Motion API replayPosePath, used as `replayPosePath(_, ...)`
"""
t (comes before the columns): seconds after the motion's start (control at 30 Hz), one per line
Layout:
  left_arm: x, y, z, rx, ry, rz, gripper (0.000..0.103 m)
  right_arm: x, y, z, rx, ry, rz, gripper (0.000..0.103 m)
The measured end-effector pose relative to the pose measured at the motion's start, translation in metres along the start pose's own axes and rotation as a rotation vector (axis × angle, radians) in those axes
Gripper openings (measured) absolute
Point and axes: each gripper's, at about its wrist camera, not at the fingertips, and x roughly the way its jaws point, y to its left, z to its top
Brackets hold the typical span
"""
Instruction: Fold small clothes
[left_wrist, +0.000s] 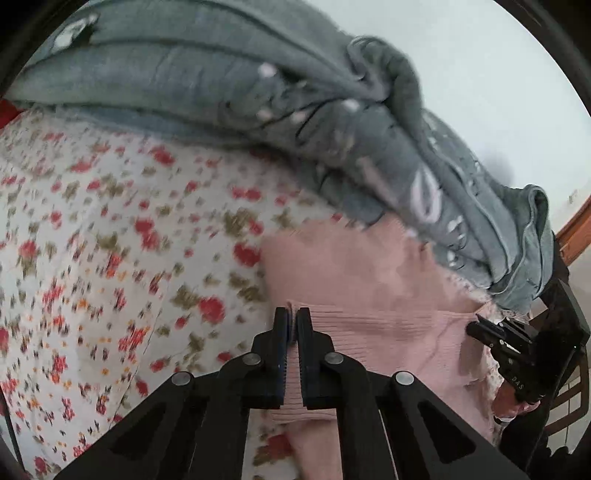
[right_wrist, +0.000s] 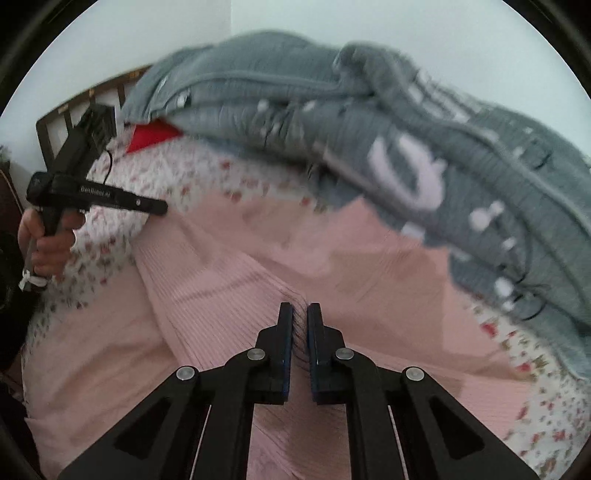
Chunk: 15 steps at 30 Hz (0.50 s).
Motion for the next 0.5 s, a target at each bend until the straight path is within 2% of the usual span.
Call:
replayPosePath(0.17, 0.010, -0.020, 0.022, 0.044, -0.042, 0.016, 0.006, -0.001, -0.024, 0.012, 0.052, -0.006, -0.052, 0.008)
replayPosePath(0.2, 0.018, -0.020, 0.025, 0.045, -0.023, 0.042, 0.006, 0.007, -0.027, 0.012, 0.055, 0.008, -0.062, 0.008)
replayPosePath(0.23, 0.029, -0.016, 0.026, 0.033, 0.015, 0.100, 0.006, 0.013, -0.029, 0.012, 0.057, 0.024, -0.066, 0.008)
replayPosePath(0.27, 0.035, -0.013, 0.026, 0.022, 0.029, 0.120, 0.006, 0.029, -0.032, 0.010, 0.071, 0.070, -0.069, 0.010)
replayPosePath(0.37, 0.054, 0.001, 0.021, -0.037, 0.085, 0.130, 0.006, 0.056, -0.041, -0.003, 0.133, 0.184, -0.044, 0.013)
replayPosePath(0.4, 0.054, 0.005, 0.019, -0.062, 0.095, 0.132, 0.006, 0.052, -0.046, -0.005, 0.155, 0.184, -0.034, 0.016)
replayPosePath(0.43, 0.052, 0.008, 0.017, -0.081, 0.098, 0.137, 0.008, 0.042, -0.053, -0.006, 0.188, 0.165, -0.029, 0.019)
replayPosePath(0.5, 0.044, 0.011, 0.014, -0.090, 0.107, 0.160, 0.025, 0.007, -0.071, -0.010, 0.264, 0.084, -0.039, 0.050)
